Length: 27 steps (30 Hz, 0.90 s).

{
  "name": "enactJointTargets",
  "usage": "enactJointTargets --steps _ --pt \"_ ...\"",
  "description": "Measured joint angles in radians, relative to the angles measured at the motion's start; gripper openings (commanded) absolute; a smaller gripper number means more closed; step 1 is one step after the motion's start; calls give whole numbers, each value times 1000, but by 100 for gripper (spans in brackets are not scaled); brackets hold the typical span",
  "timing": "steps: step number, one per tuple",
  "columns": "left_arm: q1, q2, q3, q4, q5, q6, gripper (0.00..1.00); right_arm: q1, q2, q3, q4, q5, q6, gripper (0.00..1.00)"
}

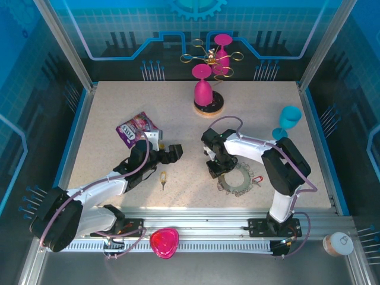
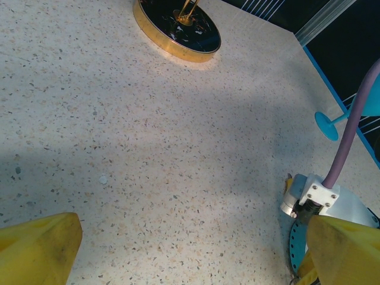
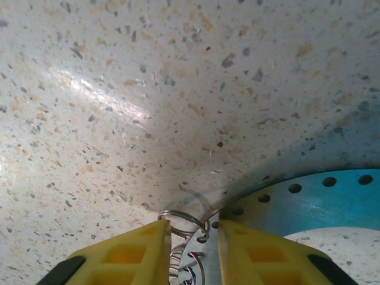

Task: Put the keys on the keyring

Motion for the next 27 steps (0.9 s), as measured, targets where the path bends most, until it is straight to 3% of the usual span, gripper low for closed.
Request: enactJointTargets --steps 19,27 --pt "0 -31 0 -29 -11 2 97 35 44 31 -35 18 -35 29" --pt "0 -32 0 -31 -11 2 97 35 44 43 -49 35 -48 34"
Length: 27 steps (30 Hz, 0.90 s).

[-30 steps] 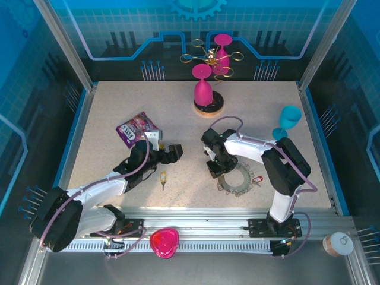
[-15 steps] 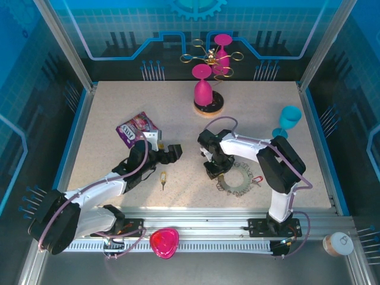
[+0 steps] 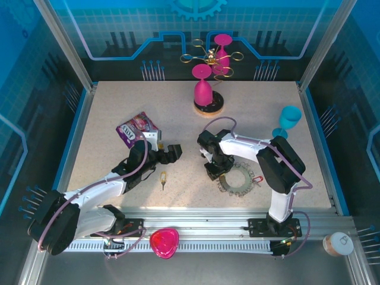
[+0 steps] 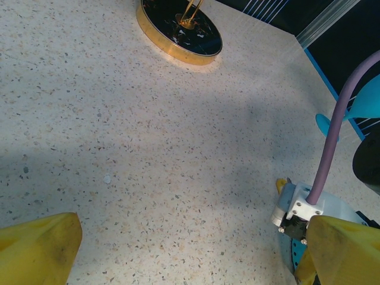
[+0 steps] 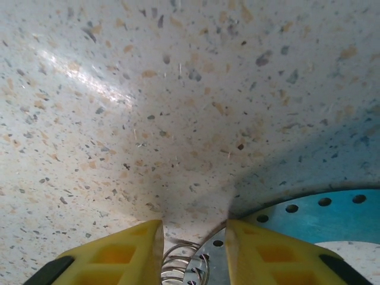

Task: Put the keys on the keyring

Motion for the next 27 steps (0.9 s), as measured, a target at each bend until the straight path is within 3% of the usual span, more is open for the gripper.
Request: enactJointTargets --steps 6,11,19,27 --pt "0 -4 0 -6 0 0 97 0 -14 16 -4 33 37 36" --pt "0 -6 0 -13 0 0 97 10 -116 13 -6 101 30 37" --pt "0 -12 0 -16 -15 36 98 74 -246 27 -34 201 -264 49" --pt "0 -91 -30 -19 -39 53 98 101 -140 100 -158 174 -467 46"
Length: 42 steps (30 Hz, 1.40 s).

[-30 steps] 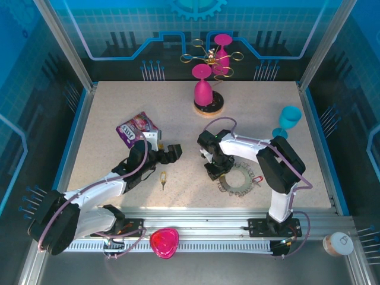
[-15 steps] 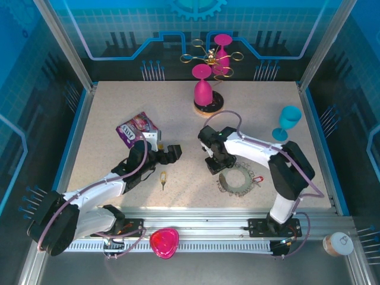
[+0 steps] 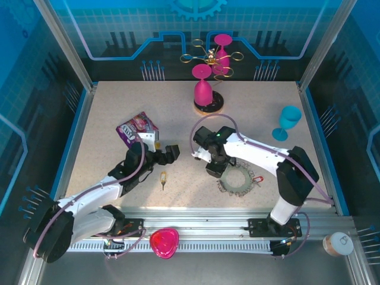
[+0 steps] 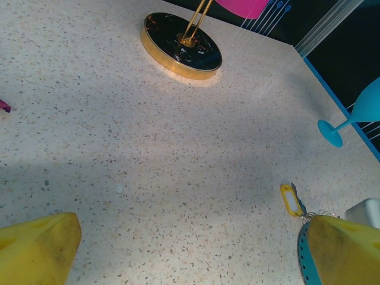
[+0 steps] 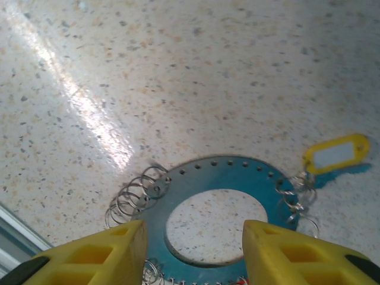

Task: Put the keys on the keyring

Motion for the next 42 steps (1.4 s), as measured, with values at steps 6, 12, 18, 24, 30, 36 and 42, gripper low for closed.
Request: enactJointTargets --steps 6,12,18,24,30,36,42 --pt "0 -48 -25 -17 -14 8 98 55 119 34 -51 4 -24 43" --pt "0 -65 -30 -24 -21 19 98 81 205 73 -94 24 -21 42" --pt "0 -73 -31 -26 -21 19 98 95 256 101 -125 40 -5 41" --pt "0 -73 -31 -31 -22 19 98 96 277 107 -144 61 6 39" --pt "0 -73 -33 -31 -21 19 98 96 291 110 -150 73 7 38" --pt "0 -73 -34 -31 -22 19 98 96 302 110 -154 77 7 38" --pt "0 -73 -34 -31 -22 19 98 96 312 111 -154 89 7 37"
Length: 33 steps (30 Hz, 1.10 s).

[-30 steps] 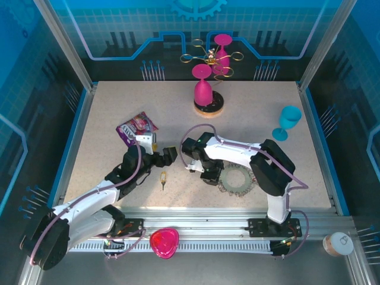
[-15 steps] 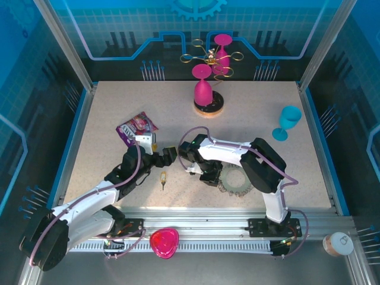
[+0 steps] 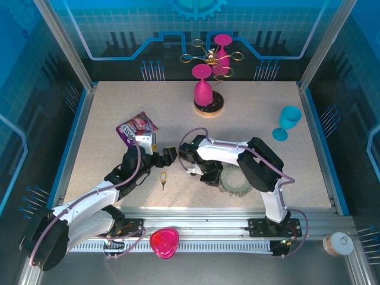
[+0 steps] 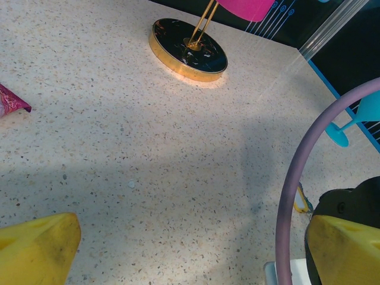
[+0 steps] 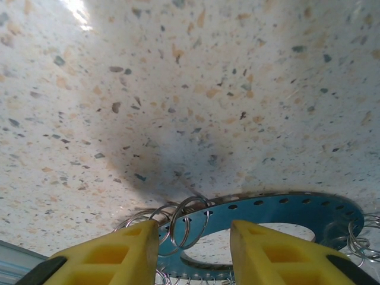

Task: Put the keys on the keyring

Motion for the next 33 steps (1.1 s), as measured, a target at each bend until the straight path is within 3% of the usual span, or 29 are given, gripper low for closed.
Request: enactJointTargets --steps 33 --pt "0 -6 -1 -15 -1 0 98 0 15 0 0 17 4 17"
